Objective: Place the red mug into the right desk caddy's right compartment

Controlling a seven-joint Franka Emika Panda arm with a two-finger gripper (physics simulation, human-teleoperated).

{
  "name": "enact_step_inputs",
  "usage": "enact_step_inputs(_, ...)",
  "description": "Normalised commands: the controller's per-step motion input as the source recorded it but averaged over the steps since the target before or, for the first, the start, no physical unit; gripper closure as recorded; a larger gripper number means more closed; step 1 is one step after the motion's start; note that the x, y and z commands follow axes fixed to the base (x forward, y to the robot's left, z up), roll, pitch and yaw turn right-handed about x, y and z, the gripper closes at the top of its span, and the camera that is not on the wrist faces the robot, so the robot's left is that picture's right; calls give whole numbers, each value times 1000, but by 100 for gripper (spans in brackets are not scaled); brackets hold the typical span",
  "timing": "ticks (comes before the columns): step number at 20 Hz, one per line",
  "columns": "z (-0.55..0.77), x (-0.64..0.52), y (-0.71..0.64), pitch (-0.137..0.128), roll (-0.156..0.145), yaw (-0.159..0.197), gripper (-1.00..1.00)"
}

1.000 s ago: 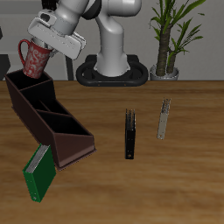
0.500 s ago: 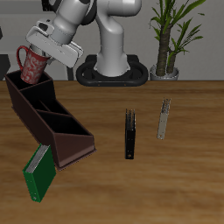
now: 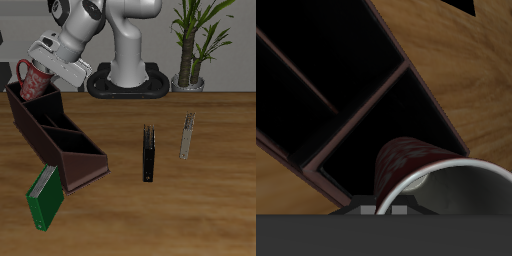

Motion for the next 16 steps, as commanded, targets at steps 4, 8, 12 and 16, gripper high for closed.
enact_step_inputs(4,-287,66,-143,49,-19,-28,100)
enact_step_inputs(8,-264,56,-145,50,-23,-29,100)
enact_step_inputs(12,-54,53,30,12,2,-9,100)
enact_step_inputs(16,-181,105,67,82,10,-14,-100)
